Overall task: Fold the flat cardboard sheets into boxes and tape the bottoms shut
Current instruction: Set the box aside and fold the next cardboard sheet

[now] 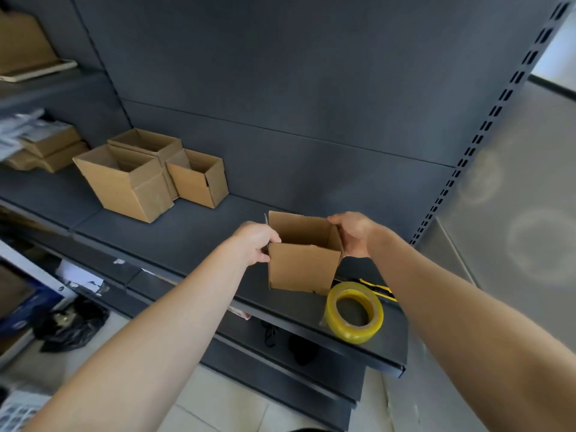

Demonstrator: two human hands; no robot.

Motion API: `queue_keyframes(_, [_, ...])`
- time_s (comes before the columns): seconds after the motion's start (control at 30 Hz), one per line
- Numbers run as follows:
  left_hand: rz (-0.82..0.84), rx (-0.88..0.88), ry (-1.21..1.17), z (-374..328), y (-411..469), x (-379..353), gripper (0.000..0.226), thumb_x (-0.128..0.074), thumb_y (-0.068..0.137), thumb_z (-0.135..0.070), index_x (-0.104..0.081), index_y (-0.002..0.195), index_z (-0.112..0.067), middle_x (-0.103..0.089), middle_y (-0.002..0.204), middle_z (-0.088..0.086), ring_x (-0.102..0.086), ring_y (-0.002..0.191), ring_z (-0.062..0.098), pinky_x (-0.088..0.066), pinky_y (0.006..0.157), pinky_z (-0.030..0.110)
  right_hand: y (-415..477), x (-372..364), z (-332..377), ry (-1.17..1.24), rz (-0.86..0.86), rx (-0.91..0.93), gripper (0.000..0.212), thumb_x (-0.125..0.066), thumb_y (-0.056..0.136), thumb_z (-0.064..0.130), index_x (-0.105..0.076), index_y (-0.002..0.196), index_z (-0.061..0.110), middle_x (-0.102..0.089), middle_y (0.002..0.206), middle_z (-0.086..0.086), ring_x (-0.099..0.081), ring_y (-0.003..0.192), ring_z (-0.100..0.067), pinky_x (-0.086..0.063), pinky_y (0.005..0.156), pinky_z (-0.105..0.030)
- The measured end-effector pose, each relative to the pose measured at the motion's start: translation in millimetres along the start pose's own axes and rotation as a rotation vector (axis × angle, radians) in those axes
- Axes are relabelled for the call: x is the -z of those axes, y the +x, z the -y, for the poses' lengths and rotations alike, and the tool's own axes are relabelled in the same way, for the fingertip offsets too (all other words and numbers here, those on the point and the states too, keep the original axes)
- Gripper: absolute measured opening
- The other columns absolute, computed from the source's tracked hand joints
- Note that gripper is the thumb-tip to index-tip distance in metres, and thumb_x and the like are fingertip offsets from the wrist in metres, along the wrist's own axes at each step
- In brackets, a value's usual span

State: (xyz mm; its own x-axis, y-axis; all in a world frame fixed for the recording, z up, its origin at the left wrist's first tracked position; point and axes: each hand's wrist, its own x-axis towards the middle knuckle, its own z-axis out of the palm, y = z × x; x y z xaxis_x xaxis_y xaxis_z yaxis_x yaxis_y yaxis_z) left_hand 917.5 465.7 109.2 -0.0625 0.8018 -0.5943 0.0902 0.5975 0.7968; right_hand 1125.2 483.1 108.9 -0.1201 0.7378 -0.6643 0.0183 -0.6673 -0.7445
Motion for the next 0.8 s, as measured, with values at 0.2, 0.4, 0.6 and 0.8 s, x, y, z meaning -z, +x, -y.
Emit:
queue_keyframes(0.2, [-0.077, -0.006, -0.003, 7.2, -3.6, -4.7, 0.013, -0.058, 0.083, 0.006, -0.059, 0.087, -0.007, -0.061, 0.102, 0.014, -0.062, 0.089, 0.025, -0.053, 0.068, 0.033, -0.5, 3.9, -1.6, -0.023, 0.028, -0.01, 0.029, -0.041, 0.1, 0.023, -0.045, 0.128, 0.014, -0.057, 0.12, -0.016, -0.059, 0.108, -0.038, -0.049, 0.091, -0.058])
queue_keyframes(0.4, [-0.134, -0.058, -0.057, 14.8, -3.8, -8.7, 0.029, -0.06, 0.08, 0.006, -0.052, 0.103, -0.01, -0.06, 0.1, 0.012, -0.06, 0.089, 0.023, -0.053, 0.08, 0.035, -0.6, -1.5, -2.5, -0.051, 0.014, -0.003, 0.026, -0.041, 0.1, 0.023, -0.047, 0.124, 0.015, -0.059, 0.117, -0.016, -0.06, 0.105, -0.037, -0.049, 0.09, -0.059])
queue_keyframes(0.6, [-0.209, -0.16, -0.155, 22.3, -6.5, -5.3, 0.044, -0.063, 0.084, -0.001, -0.048, 0.12, -0.021, -0.058, 0.115, 0.007, -0.058, 0.105, 0.025, -0.052, 0.087, 0.039, 0.3, -4.4, -4.6, 0.033, -0.023, 0.008, 0.032, -0.043, 0.1, 0.021, -0.042, 0.13, 0.012, -0.055, 0.124, -0.015, -0.054, 0.114, -0.036, -0.042, 0.097, -0.061])
queue_keyframes(0.8, [-0.217, -0.161, -0.374, 28.6, -13.0, 4.0, 0.012, -0.056, 0.094, -0.017, -0.066, 0.095, -0.023, -0.066, 0.104, 0.004, -0.063, 0.095, 0.019, -0.055, 0.08, 0.037, 1.0, -6.9, -4.5, 0.033, -0.054, 0.013, 0.035, -0.044, 0.1, 0.021, -0.04, 0.134, 0.014, -0.052, 0.128, -0.014, -0.052, 0.117, -0.036, -0.041, 0.099, -0.062])
